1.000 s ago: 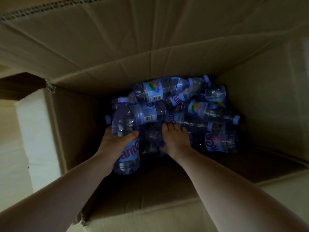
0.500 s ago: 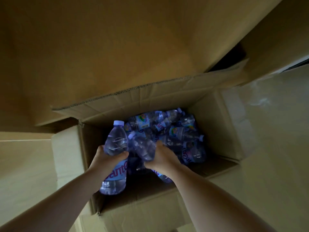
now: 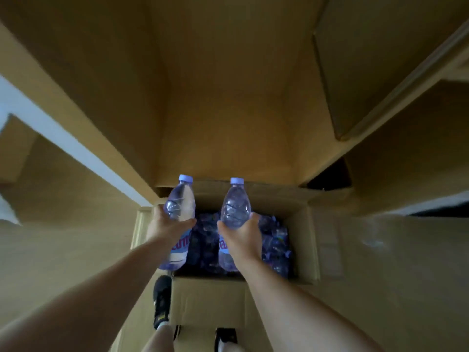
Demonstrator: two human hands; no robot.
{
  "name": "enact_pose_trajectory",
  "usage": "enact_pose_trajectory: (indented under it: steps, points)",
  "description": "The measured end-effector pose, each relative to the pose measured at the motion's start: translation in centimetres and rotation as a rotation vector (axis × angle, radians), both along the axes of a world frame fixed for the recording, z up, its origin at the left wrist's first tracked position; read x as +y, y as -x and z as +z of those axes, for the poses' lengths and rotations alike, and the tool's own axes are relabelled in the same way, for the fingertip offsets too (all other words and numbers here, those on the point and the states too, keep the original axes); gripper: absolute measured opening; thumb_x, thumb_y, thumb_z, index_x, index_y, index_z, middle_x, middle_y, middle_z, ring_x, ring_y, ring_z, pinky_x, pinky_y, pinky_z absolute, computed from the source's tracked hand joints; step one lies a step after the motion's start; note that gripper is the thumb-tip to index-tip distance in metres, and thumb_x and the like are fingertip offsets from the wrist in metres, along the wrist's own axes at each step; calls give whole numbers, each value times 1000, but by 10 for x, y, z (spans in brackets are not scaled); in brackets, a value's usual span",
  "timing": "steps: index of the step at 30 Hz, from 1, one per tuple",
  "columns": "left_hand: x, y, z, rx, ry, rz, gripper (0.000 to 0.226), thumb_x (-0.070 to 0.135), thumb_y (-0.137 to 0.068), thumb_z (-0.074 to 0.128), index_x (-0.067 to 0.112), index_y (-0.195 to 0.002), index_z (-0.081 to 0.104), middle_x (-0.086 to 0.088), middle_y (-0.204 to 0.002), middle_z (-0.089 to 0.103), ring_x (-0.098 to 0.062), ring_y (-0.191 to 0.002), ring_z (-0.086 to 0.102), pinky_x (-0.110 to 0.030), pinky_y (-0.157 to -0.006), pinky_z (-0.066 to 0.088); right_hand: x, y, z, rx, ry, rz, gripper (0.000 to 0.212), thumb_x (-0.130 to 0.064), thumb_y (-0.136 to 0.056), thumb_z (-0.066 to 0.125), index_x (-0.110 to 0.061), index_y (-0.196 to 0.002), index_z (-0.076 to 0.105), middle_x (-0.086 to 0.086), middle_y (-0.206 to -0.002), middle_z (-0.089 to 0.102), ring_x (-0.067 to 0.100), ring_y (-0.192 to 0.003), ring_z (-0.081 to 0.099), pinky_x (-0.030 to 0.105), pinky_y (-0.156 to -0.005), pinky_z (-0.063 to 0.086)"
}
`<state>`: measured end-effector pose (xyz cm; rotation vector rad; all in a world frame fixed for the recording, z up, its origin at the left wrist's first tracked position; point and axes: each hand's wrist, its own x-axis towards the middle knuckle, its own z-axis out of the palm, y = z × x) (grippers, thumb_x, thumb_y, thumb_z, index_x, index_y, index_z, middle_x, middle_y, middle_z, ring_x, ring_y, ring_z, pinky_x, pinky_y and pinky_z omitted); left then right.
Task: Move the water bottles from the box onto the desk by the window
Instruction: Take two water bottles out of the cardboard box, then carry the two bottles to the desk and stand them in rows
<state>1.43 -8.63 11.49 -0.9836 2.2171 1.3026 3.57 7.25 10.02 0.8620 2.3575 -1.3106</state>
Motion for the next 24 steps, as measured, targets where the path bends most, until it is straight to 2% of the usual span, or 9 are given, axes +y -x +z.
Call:
enact_pose_trajectory:
  steps: [2,4,7,9,14,18,20,22,24]
  points:
    - [-15,-12,36,46,4,48,55,28,-70,80,16,-110,44,-6,-100,61,-28,-87,62,-35,-75,50,-11,3,38,26,-13,18,59,-46,-76,74,-16,-113,39,5,-111,63,27,-97,65,27,-67,43]
    - [-34,-23,74,99,13,88,51,28,-72,79,19,-106,41,-4,-97,59,-26,-84,60,-31,-72,46,-25,6,73,84,-21,67,57,-46,-76,74,-18,-109,38,5,-110,64,27,-95,65,31,-69,48]
    - [-74,-43,130,165,47,178,53,31,-72,78,19,-108,41,-2,-97,59,-24,-81,59,-29,-69,42,-55,11,126,158,-13,163,62,-47,-75,74,-16,-117,40,6,-108,65,28,-93,67,40,-77,55]
    - [-105,-60,165,208,57,247,56,31,-72,78,20,-111,40,-3,-100,59,-22,-80,58,-29,-68,42,-83,12,161,213,15,227,60,-48,-75,74,-17,-114,39,6,-105,65,29,-90,67,43,-77,56]
    - [-189,-118,235,333,77,432,67,30,-73,79,17,-127,40,-6,-110,60,-22,-86,55,-28,-75,40,-181,-6,232,305,105,396,63,-48,-68,75,-18,-106,35,8,-102,65,32,-86,66,43,-77,55]
    - [-262,-172,271,399,86,576,58,31,-72,81,17,-113,41,-6,-111,60,-21,-90,57,-31,-79,44,-270,-41,270,361,122,560,62,-45,-78,74,-11,-116,38,3,-100,58,30,-93,63,31,-72,46]
    - [-300,-202,284,411,95,640,61,34,-71,81,19,-114,40,-4,-111,59,-24,-97,60,-34,-83,47,-317,-63,282,357,151,623,60,-46,-79,72,-12,-114,38,1,-96,56,27,-85,60,30,-69,43]
    - [-339,-233,294,411,117,698,72,35,-70,81,18,-125,39,-2,-111,56,-26,-104,60,-35,-85,48,-365,-87,293,354,184,681,55,-46,-78,73,-16,-106,36,2,-92,58,26,-77,57,30,-67,42]
    - [-380,-263,300,413,141,765,77,36,-68,82,17,-127,37,-4,-113,57,-28,-103,60,-40,-89,50,-413,-110,299,349,223,741,54,-46,-75,74,-18,-102,36,5,-93,62,27,-76,61,32,-66,45]
